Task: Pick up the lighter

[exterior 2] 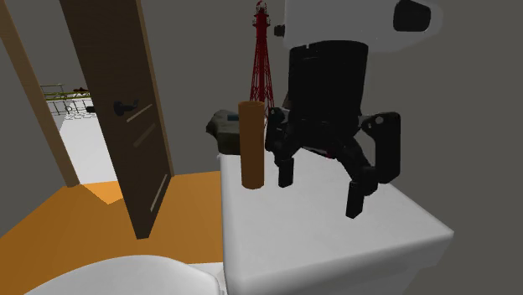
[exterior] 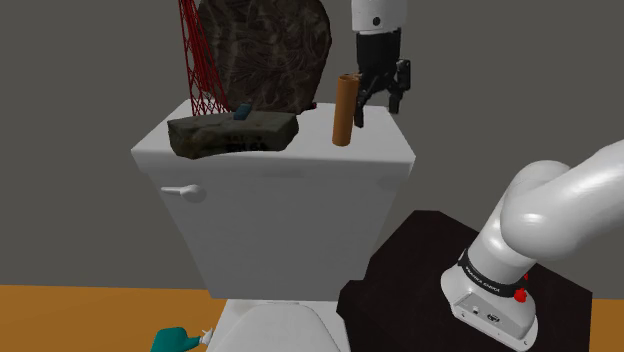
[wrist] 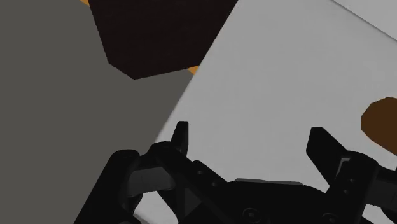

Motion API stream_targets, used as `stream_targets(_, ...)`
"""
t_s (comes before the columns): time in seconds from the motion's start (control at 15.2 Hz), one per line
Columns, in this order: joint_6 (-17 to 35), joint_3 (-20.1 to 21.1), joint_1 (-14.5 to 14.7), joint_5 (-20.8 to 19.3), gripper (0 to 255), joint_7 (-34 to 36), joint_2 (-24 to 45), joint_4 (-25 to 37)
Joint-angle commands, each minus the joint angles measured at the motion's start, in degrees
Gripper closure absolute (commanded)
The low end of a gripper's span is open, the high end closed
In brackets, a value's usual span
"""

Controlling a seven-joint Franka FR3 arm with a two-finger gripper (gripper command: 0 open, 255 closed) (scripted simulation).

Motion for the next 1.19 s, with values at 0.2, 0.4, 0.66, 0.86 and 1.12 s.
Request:
stream_targets(0.2, 2.1, 4.7, -0.1, 2.9, 0, 9.3, 7.4, 8.4)
stream_targets(0.4, 2.2, 7.4, -0.3, 2.8, 0, 14.8, 12.7, 14.8)
stream_targets(0.66, 1.8, 10.9, -0.3, 1.2, 0, 22.4, 20.7, 24.5)
stream_targets(0.86, 0.7, 13.4, 0.4, -1.2, 0, 28.3, 27.4, 33.1)
stream_targets(1.12, -2.3, 16.1, 3.0, -6.2, 0, 36.4, 38.0, 47.0)
